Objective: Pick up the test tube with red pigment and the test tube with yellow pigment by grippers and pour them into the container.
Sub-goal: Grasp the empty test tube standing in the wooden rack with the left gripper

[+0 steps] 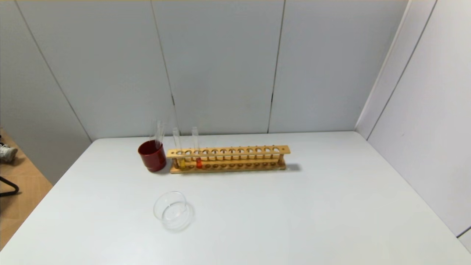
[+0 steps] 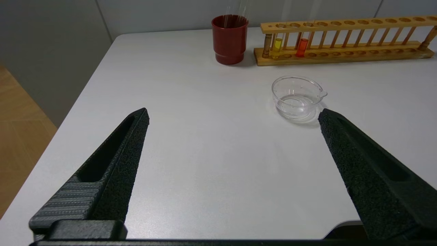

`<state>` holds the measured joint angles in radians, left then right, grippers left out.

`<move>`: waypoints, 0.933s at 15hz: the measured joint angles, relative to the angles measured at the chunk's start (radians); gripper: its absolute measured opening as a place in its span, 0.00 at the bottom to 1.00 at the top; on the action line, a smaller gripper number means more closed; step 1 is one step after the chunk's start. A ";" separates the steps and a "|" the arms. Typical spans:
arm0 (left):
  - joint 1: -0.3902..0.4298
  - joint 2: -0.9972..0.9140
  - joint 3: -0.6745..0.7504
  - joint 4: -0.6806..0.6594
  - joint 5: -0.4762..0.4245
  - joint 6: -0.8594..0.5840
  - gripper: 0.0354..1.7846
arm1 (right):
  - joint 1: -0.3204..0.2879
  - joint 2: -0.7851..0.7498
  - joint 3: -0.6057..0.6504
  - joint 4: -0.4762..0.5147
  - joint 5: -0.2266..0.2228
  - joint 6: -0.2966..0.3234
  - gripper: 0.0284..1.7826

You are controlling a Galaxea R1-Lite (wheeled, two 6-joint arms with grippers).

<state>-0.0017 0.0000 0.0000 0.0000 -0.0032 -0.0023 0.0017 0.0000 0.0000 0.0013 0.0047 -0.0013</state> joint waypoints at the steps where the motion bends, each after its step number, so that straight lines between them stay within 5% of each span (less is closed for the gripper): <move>1: 0.000 0.000 0.000 0.000 0.000 0.000 0.98 | 0.000 0.000 0.000 0.000 0.000 0.000 0.98; 10: 0.000 0.000 -0.005 0.011 0.005 0.023 0.98 | 0.000 0.000 0.000 0.000 0.000 0.000 0.98; 14: 0.000 0.015 -0.151 0.108 -0.018 0.025 0.98 | -0.001 0.000 0.000 0.000 -0.001 0.000 0.98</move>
<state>-0.0017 0.0149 -0.1509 0.1077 -0.0215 0.0226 0.0009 0.0000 0.0000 0.0017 0.0038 -0.0009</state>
